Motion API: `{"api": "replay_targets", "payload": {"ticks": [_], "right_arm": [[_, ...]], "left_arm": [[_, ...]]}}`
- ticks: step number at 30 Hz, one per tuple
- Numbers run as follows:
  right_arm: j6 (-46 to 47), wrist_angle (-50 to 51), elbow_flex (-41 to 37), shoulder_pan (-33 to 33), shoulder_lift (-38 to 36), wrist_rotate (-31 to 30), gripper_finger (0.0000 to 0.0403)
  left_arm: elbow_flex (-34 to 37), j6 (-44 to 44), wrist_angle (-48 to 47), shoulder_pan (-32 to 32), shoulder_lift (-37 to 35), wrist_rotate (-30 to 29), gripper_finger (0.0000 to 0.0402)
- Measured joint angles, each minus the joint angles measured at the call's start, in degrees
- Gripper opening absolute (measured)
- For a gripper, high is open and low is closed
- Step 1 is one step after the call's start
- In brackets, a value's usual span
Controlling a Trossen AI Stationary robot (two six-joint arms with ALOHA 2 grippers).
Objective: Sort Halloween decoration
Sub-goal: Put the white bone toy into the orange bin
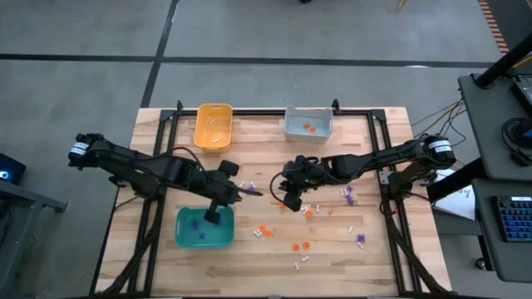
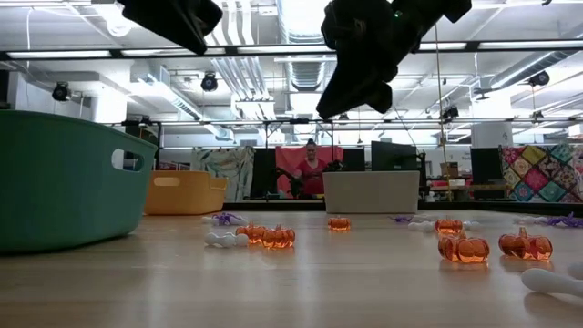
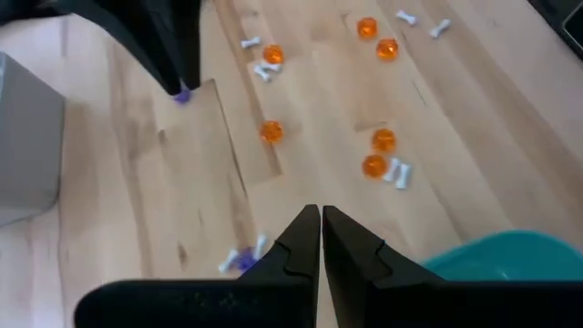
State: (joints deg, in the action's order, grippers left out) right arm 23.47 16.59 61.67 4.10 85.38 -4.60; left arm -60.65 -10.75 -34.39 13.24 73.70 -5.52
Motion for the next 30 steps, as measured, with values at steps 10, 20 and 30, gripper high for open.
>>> {"api": "replay_targets", "payload": {"ticks": [10, 20, 30], "right_arm": [[4.1, 7.6, 0.0, -0.6, 0.0, 0.0, 0.0059], [13.1, 20.4, 0.0, -4.7, 0.0, -0.4, 0.0059], [24.1, 41.9, 0.0, -7.3, 0.0, -0.5, 0.0059]], "left_arm": [[8.4, -0.9, 10.8, -3.7, -2.3, 0.0, 0.0000], [18.2, -0.2, 29.6, -3.8, -9.9, 0.2, 0.0000], [24.6, 1.2, 42.2, -3.8, -17.0, -3.4, 0.0000]]}}
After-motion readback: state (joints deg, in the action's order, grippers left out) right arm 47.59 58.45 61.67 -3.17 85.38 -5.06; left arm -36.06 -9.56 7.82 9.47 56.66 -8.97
